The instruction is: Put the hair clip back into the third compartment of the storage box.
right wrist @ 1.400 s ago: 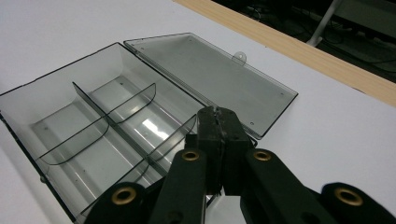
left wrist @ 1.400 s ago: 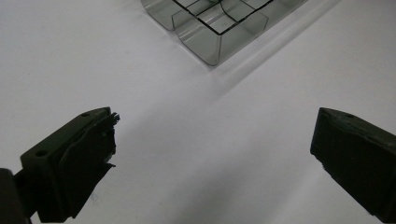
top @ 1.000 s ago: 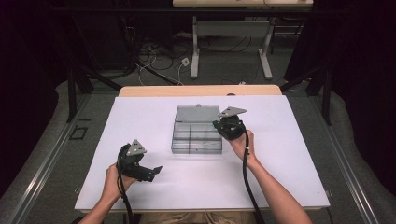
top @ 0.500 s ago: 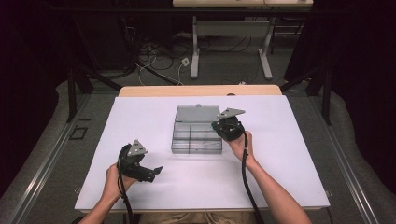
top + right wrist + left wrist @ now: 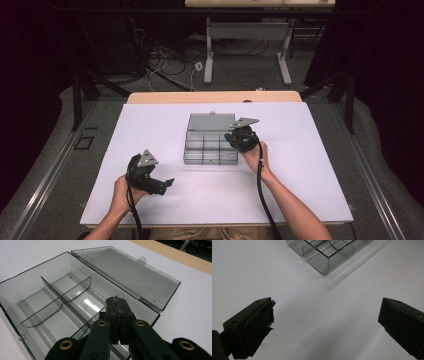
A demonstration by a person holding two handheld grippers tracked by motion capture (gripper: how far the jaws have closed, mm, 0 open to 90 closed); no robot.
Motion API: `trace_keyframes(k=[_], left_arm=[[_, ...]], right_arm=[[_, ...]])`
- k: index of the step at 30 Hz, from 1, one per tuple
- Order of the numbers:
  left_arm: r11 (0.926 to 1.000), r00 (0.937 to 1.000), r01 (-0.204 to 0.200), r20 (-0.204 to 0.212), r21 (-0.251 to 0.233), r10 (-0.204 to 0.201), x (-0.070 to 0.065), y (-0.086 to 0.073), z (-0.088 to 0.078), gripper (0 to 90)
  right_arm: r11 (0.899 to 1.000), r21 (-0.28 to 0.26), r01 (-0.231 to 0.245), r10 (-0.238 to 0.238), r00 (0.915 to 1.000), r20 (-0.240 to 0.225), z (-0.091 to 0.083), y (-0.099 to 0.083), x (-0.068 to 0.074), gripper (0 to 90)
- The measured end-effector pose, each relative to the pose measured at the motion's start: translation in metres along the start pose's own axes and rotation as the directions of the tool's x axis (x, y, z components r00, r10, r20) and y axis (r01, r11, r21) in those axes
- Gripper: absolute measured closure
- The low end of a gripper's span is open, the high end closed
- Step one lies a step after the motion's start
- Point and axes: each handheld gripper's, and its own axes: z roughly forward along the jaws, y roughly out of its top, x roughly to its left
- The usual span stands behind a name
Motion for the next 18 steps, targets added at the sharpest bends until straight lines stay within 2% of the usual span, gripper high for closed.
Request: trace_keyframes(k=[1,2,13,14,15,18], left_arm=[[1.0000,1.0000,-0.005,-0.001,-0.003,0.005,0.000,0.000,0.000,0.0],[1.0000,1.0000,-0.005,-0.002,-0.004,0.005,0.000,0.000,0.000,0.0],[1.0000,1.0000,-0.003,0.001,-0.004,0.003,0.000,0.000,0.000,0.0],[1.0000,1.0000,-0.007,-0.001,-0.003,0.007,0.000,0.000,-0.001,0.0],[1.0000,1.0000,-0.006,-0.003,0.000,0.006,0.000,0.000,-0.001,0.0],[1.0000,0.9999,-0.009,-0.006,0.003,0.009,0.001,0.000,-0.001,0.0]], right_arm=[[1.000,0.010,-0.010,0.010,0.9999,-0.007,0.000,0.000,0.000,89.8],[1.000,-0.010,-0.005,0.005,1.0000,0.001,0.002,-0.001,0.000,89.8],[0.999,0.038,0.000,0.000,0.9999,-0.014,0.010,-0.003,0.003,89.8],[1.000,0.023,0.001,-0.001,0.9999,-0.017,0.011,-0.004,0.003,89.8],[0.999,0.039,0.006,-0.005,0.9998,-0.019,0.011,-0.004,0.003,89.8],[0.999,0.042,0.000,0.001,0.9999,-0.012,0.012,-0.004,0.004,89.8]])
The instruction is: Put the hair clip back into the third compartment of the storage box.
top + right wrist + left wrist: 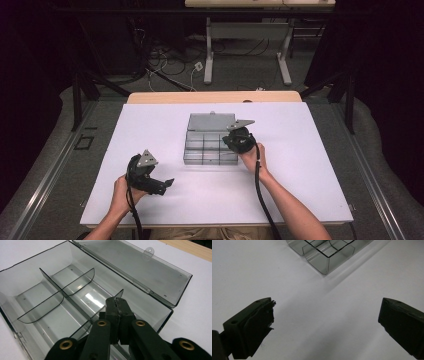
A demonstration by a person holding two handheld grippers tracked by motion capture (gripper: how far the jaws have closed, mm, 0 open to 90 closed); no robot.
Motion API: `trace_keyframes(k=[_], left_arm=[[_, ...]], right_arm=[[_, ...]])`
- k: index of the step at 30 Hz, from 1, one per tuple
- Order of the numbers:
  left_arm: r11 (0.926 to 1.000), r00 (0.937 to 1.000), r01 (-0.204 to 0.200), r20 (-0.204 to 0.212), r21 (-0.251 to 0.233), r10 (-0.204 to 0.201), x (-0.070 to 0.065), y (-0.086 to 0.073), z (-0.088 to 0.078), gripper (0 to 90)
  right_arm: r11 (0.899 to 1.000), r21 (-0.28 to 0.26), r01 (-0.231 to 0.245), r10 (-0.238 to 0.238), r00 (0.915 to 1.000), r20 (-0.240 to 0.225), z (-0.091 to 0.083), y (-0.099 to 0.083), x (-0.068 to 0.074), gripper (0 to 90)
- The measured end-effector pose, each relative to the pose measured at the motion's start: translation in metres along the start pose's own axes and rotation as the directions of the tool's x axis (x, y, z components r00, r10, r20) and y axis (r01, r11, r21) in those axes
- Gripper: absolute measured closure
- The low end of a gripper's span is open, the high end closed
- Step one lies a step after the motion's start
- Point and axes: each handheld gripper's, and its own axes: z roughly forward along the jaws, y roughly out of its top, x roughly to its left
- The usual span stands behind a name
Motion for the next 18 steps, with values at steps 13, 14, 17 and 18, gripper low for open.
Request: trace_keyframes(k=[13,14,17,18], left_arm=[[1.0000,1.0000,0.001,0.003,-0.007,-0.001,-0.0008,-0.0001,0.0002,0.0],[1.0000,1.0000,0.001,0.003,-0.007,-0.001,-0.0008,-0.0001,0.0002,0.0],[1.0000,1.0000,0.004,0.005,-0.005,-0.004,-0.0008,-0.0003,0.0001,0.0],[1.0000,1.0000,0.002,0.003,-0.005,-0.002,-0.0006,-0.0003,0.0000,0.0]], right_arm=[[1.000,0.020,-0.007,0.007,1.0000,-0.007,0.0034,-0.0019,0.0004,89.7],[1.000,0.016,-0.012,0.012,0.9999,-0.005,0.0044,-0.0023,0.0007,89.7],[0.999,0.038,-0.004,0.005,1.0000,-0.005,0.0042,-0.0020,0.0007,89.7],[0.999,0.042,-0.007,0.007,1.0000,-0.005,0.0043,-0.0019,0.0011,89.7]])
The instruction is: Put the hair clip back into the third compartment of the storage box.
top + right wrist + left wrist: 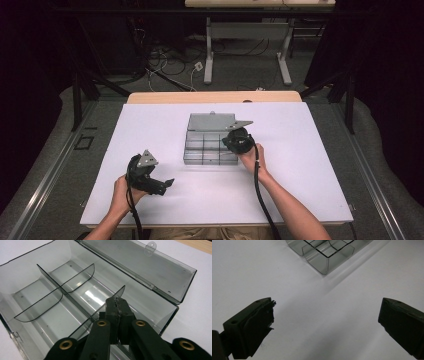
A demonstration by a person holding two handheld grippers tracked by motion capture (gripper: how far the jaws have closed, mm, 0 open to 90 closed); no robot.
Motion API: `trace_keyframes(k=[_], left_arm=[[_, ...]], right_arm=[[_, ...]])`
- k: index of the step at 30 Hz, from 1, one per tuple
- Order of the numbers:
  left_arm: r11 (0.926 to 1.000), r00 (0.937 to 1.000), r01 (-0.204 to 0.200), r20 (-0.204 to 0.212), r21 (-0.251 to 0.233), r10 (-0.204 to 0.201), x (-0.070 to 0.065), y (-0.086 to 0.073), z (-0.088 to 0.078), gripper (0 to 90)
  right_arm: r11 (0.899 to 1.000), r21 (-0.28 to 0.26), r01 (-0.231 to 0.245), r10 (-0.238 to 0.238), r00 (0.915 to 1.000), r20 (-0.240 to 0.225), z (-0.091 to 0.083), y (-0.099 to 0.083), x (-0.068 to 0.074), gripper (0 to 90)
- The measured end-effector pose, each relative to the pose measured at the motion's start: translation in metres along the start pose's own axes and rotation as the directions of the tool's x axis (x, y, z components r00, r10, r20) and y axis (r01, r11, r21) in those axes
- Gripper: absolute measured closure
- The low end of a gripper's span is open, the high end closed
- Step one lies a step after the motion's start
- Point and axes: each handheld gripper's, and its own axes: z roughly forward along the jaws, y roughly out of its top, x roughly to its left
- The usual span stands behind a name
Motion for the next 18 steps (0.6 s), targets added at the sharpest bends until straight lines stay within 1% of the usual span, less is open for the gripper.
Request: trace_keyframes(k=[3,4,5,6,7,8,9,10,11,12,13,16,17,18], left_arm=[[1.0000,1.0000,0.001,0.001,0.001,-0.001,-0.0001,0.0001,0.0001,0.0],[1.0000,1.0000,0.001,0.003,-0.002,-0.001,-0.0003,0.0001,0.0004,0.0],[1.0000,1.0000,0.002,0.003,-0.003,-0.002,-0.0005,0.0002,0.0003,0.0],[1.0000,1.0000,0.002,0.003,-0.003,-0.002,-0.0005,0.0002,0.0003,0.0],[1.0000,1.0000,0.002,0.003,-0.003,-0.002,-0.0004,0.0002,0.0004,0.0],[1.0000,1.0000,-0.001,0.003,-0.002,0.001,0.0001,0.0001,0.0005,0.0],[1.0000,1.0000,-0.001,0.003,0.002,0.001,0.0001,0.0001,0.0003,0.0],[1.0000,1.0000,-0.001,0.004,-0.002,0.001,0.0000,0.0002,0.0006,0.0],[1.0000,1.0000,-0.003,0.005,-0.002,0.003,0.0000,0.0003,0.0005,0.0],[1.0000,1.0000,-0.003,0.005,-0.001,0.003,0.0000,0.0003,0.0006,0.0],[1.0000,1.0000,-0.005,0.003,-0.001,0.005,0.0001,0.0003,0.0007,0.0],[1.0000,1.0000,-0.001,0.004,-0.001,0.001,-0.0002,0.0003,0.0013,0.0],[1.0000,1.0000,-0.002,0.003,-0.002,0.002,-0.0003,0.0004,0.0013,0.0],[1.0000,1.0000,-0.002,0.003,-0.004,0.002,-0.0006,0.0003,0.0011,0.0]], right_arm=[[1.000,-0.014,-0.002,0.002,1.0000,0.004,0.0025,-0.0007,0.0005,89.7],[1.000,-0.005,-0.001,0.001,1.0000,0.004,0.0021,-0.0005,0.0004,89.7],[1.000,-0.008,-0.008,0.008,0.9999,0.008,0.0026,-0.0009,0.0007,89.7],[1.000,0.009,-0.011,0.011,0.9999,0.004,0.0017,-0.0005,0.0004,89.7],[1.000,0.009,-0.007,0.007,1.0000,0.006,0.0017,-0.0006,0.0000,89.7],[1.000,-0.009,-0.007,0.007,1.0000,0.005,0.0033,-0.0011,-0.0002,89.7],[1.000,0.011,-0.006,0.006,1.0000,0.005,0.0023,-0.0006,-0.0002,89.7],[1.000,0.014,-0.002,0.002,1.0000,0.007,0.0024,-0.0006,-0.0002,89.7],[1.000,0.014,-0.004,0.004,1.0000,0.008,0.0029,-0.0008,0.0001,89.6],[1.000,-0.005,-0.004,0.004,0.9999,0.010,0.0042,-0.0014,0.0002,89.6],[1.000,0.005,-0.005,0.005,0.9999,0.011,0.0038,-0.0011,0.0005,89.6],[1.000,0.005,-0.001,0.001,0.9999,0.017,0.0031,-0.0007,0.0009,89.6],[1.000,0.016,0.001,-0.002,0.9999,0.016,0.0023,-0.0003,0.0007,89.5],[1.000,0.005,-0.002,0.002,0.9999,0.017,0.0032,-0.0007,0.0008,89.4]])
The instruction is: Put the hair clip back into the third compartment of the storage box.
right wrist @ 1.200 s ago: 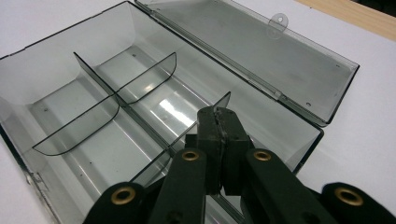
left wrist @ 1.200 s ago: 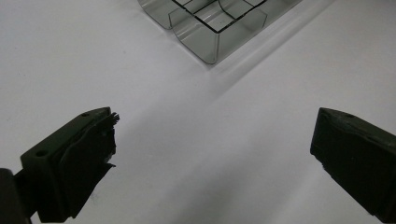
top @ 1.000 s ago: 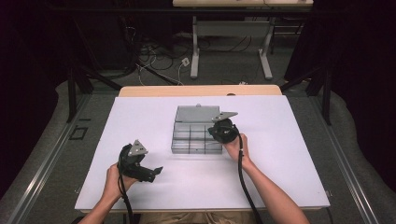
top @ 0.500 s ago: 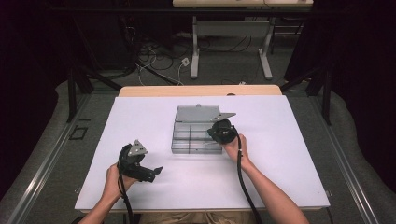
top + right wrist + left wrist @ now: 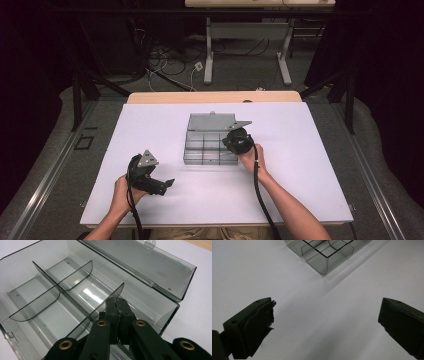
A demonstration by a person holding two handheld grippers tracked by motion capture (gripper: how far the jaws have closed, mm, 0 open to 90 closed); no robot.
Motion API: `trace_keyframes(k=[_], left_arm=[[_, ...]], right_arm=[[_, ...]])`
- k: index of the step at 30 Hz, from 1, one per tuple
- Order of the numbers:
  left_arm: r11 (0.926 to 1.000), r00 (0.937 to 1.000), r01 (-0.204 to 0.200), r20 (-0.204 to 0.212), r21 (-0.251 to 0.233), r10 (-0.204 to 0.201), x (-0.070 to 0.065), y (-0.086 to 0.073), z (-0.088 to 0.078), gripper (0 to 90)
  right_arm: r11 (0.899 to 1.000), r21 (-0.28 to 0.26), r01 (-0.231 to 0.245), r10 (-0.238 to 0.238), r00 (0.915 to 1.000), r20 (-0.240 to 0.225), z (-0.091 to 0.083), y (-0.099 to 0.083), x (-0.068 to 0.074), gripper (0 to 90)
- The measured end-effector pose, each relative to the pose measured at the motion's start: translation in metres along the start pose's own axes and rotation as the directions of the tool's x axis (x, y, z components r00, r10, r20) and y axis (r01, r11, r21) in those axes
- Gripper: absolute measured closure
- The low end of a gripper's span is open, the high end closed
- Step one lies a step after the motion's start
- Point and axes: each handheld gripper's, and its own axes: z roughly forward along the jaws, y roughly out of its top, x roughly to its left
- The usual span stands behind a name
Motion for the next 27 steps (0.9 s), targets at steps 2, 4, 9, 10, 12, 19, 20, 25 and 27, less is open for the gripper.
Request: trace_keyframes(k=[2,4,9,10,12,19,20,25,27], left_arm=[[1.0000,1.0000,0.000,-0.002,-0.002,0.000,-0.001,0.000,0.000,0.0],[1.0000,1.0000,-0.005,-0.004,0.004,0.005,-0.001,0.000,-0.001,0.0],[1.0000,1.0000,-0.001,0.000,0.000,0.001,-0.001,0.000,0.000,0.0],[1.0000,1.0000,0.001,0.003,-0.001,-0.001,-0.001,0.000,0.000,0.0],[1.0000,1.0000,0.001,0.004,-0.001,-0.001,-0.001,0.000,0.000,0.0],[1.0000,1.0000,-0.002,0.004,-0.001,0.002,-0.001,0.000,-0.001,0.0],[1.0000,1.0000,-0.003,0.005,-0.001,0.003,-0.002,0.000,-0.001,0.0],[1.0000,1.0000,-0.007,0.006,-0.001,0.007,-0.002,0.000,-0.001,0.0],[1.0000,0.9999,-0.009,0.006,-0.004,0.009,-0.002,0.000,-0.001,0.0]], right_arm=[[1.000,0.003,-0.005,0.005,1.0000,-0.003,0.001,0.000,0.000,89.1],[1.000,0.002,-0.009,0.009,0.9999,-0.004,0.001,0.000,0.001,88.8],[1.000,0.002,-0.001,0.001,1.0000,-0.005,-0.001,0.000,0.000,87.7],[1.000,0.003,-0.003,0.003,1.0000,-0.006,-0.001,0.000,0.000,87.3],[1.000,0.020,-0.010,0.010,0.9999,-0.009,-0.003,0.001,-0.001,86.4],[1.000,-0.017,-0.001,0.000,0.9997,-0.023,-0.014,0.001,0.001,80.3],[1.000,-0.006,0.002,-0.002,0.9997,-0.025,-0.017,0.002,0.001,79.6],[1.000,-0.022,0.008,-0.009,0.9992,-0.040,-0.029,0.000,0.001,75.3],[1.000,-0.026,0.005,-0.006,0.9991,-0.042,-0.034,-0.001,0.000,73.3]])
